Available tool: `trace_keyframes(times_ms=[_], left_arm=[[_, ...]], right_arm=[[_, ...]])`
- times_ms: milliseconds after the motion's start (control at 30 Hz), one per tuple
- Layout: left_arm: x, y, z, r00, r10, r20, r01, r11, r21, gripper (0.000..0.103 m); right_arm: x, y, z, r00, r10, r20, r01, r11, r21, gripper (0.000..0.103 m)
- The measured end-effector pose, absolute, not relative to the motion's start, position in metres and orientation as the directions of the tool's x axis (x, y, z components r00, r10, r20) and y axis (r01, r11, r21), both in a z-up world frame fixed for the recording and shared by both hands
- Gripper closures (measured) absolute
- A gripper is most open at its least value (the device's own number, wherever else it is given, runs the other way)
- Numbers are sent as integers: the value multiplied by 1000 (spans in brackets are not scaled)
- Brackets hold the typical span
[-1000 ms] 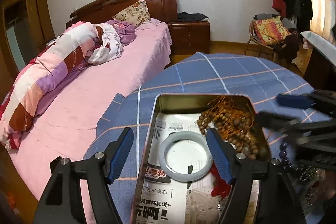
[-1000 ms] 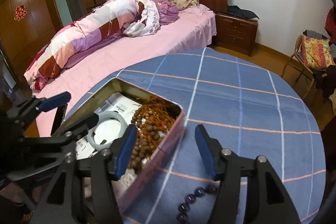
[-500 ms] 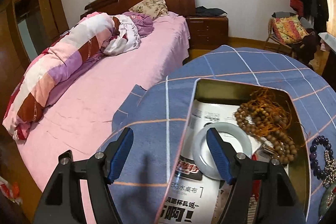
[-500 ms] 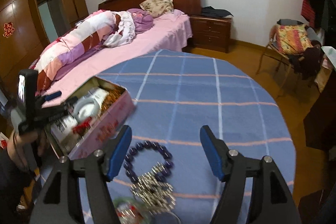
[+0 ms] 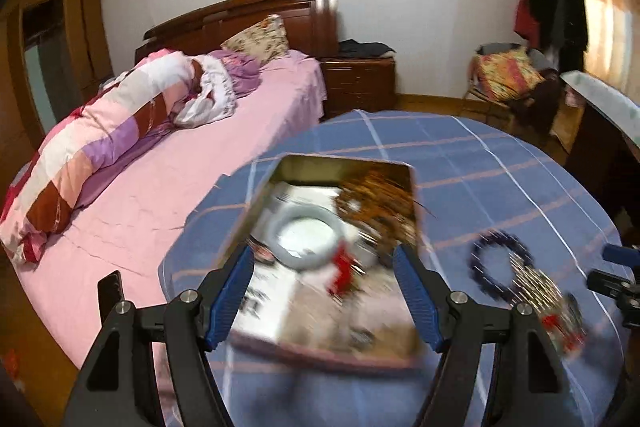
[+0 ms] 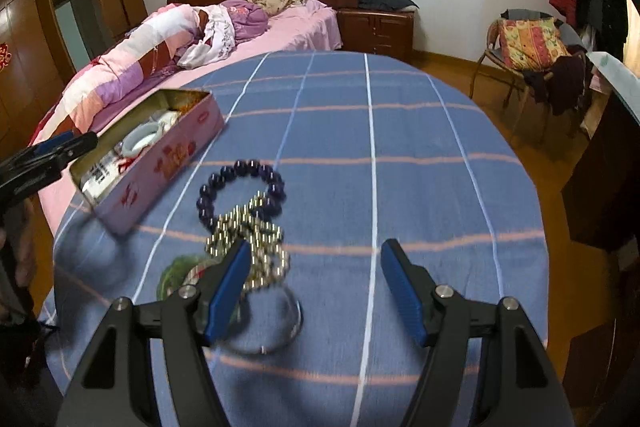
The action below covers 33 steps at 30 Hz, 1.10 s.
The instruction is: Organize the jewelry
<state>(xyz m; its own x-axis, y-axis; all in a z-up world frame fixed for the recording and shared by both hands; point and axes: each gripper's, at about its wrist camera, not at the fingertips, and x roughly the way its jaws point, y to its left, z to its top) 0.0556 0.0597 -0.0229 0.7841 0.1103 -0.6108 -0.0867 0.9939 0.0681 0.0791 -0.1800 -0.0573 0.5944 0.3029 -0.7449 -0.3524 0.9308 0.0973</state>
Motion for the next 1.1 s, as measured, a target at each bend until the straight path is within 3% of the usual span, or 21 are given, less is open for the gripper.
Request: trace_keyframes(times_ms=[167, 467, 1000, 1033, 1100], left_arm=[[31, 24, -23, 783, 56, -620, -7, 997, 81, 31], [30, -24, -42, 738, -22, -675, 119, 988, 98, 31], [47, -50, -78, 630, -102, -770, 217, 975, 48, 31], [49, -49, -81, 621, -108, -776, 217, 975, 38, 32], [52, -49, -84, 607, -119, -786, 223, 975, 25, 46]], right_arm=[[64, -177, -69, 575, 298, -762, -385, 920, 69, 33], [62, -177, -80, 585, 277, -762, -384, 922, 41, 42], [62, -176, -84, 583, 289, -759, -386, 921, 54, 45], [62, -175, -84, 584, 290, -758, -386, 921, 55, 47], [64, -175, -84, 582, 289, -760, -385, 921, 55, 49]])
